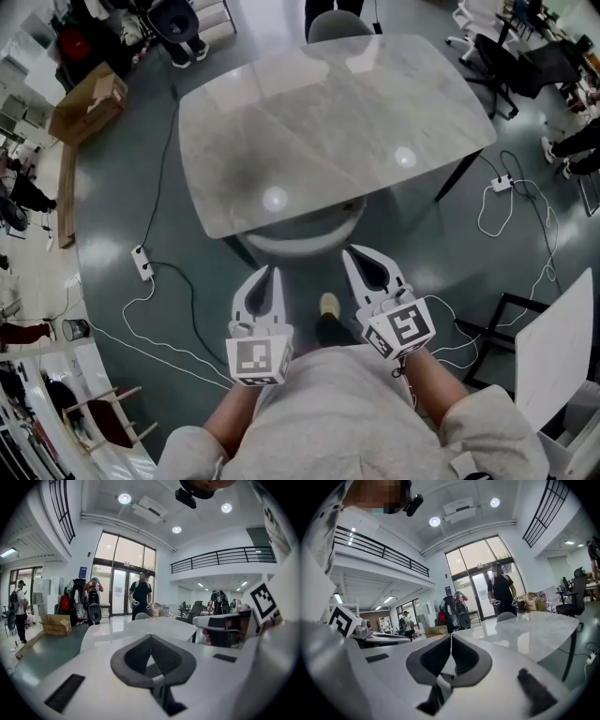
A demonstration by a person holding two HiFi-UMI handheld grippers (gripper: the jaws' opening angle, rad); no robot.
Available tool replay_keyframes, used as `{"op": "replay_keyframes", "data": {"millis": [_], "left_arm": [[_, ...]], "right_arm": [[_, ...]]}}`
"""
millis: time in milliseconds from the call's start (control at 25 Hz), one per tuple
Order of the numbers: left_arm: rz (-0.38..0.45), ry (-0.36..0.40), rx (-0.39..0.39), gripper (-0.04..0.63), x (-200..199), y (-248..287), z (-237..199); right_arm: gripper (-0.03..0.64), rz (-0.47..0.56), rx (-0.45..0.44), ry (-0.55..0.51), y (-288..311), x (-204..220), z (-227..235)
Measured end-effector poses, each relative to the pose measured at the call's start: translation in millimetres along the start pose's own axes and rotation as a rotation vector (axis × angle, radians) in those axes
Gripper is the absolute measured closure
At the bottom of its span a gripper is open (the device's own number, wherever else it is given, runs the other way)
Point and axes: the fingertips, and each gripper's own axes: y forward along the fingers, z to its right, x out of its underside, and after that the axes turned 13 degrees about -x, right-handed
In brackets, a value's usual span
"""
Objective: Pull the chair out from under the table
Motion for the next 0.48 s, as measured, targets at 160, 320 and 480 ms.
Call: {"op": "replay_keyframes", "data": {"millis": [160, 320, 480], "left_arm": [[0.009, 0.012, -0.008, 0.581, -2.3, 14.6, 3.4], [0.005, 0.014, -0.031, 0.581, -7.2, 24.9, -3.3], [-0.012, 0.018, -0.043, 0.581, -2.9, 28.5, -5.1]], "right_arm": [[0.592, -0.003, -0.014, 0.005, 7.0, -0.4, 20.8], [0.592, -0.009, -0.044, -0.026, 17.6, -5.4, 29.4], [0.592, -0.018, -0.055, -0.031, 22.3, -2.0, 37.6]]}}
